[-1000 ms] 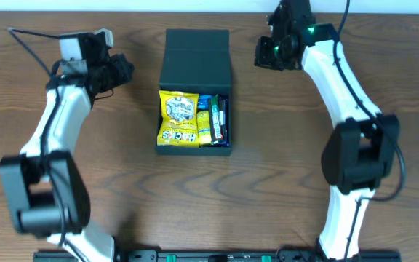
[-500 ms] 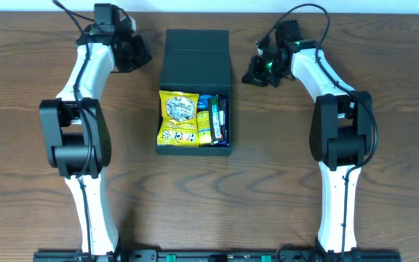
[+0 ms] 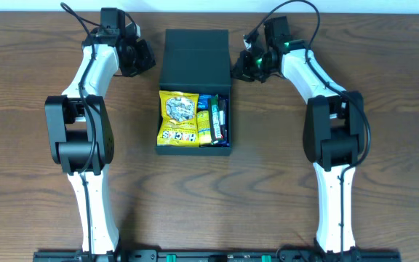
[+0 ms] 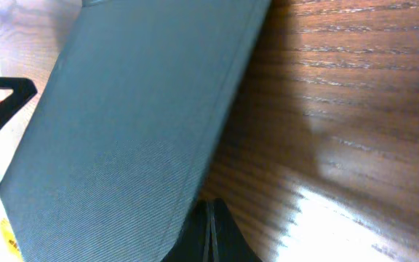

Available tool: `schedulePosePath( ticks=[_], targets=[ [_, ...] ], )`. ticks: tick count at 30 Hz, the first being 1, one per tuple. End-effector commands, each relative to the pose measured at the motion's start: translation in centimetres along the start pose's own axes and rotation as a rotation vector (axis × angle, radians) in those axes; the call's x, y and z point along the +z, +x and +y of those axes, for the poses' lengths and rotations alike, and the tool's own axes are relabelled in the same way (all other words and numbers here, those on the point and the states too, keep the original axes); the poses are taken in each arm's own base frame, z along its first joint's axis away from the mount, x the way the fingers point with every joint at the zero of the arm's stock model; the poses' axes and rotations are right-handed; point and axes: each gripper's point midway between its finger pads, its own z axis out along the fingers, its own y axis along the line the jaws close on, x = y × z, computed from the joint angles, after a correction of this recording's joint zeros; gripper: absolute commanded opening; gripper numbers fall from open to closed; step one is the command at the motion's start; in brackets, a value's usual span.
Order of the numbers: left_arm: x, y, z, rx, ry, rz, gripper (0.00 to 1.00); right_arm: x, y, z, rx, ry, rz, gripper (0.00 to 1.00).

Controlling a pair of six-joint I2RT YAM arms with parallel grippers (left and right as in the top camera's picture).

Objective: Pack container
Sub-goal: 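Move both grippers to the box lid's far edge, then swing the lid forward with both grippers to close the box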

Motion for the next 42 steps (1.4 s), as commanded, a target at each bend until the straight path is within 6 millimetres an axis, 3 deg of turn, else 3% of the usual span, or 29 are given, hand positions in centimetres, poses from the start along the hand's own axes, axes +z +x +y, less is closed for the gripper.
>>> schedulePosePath(
  ticks=[1, 10, 16, 24, 34, 42],
  targets=[
    [1.0, 0.3, 0.2, -0.021, -0.003, 0.017, 0.06, 1.2, 0.4, -0.1, 0.030, -0.034, 0.030, 0.02],
    [3.7, 1.3, -1.3, -0.056, 0.126, 0.071, 0.05, 1.5, 0.2, 0.8, 0.001, -0.057, 0.019, 0.01],
    [4.1, 1.4, -3.3, -0.008, 0.171, 0.059, 0.05, 1.5, -0.1, 1.5, -0.018, -0.094, 0.013, 0.02],
    [3.9, 1.2, -4.6, 0.018, 0.238, 0.059, 0.06, 0.8, -0.6, 3.7, -0.117, -0.224, 0.007, 0.02],
    [-0.7, -1.8, -9.0, 0.223, 0.365, -0.031, 0.06, -4.0, -3.5, 7.3, -0.293, -0.282, -0.072, 0.02],
    [-5.3, -2.7, -12.4, 0.383, 0.446, -0.106, 0.06, -7.7, -4.3, 10.9, -0.413, -0.282, -0.100, 0.02]
  ],
)
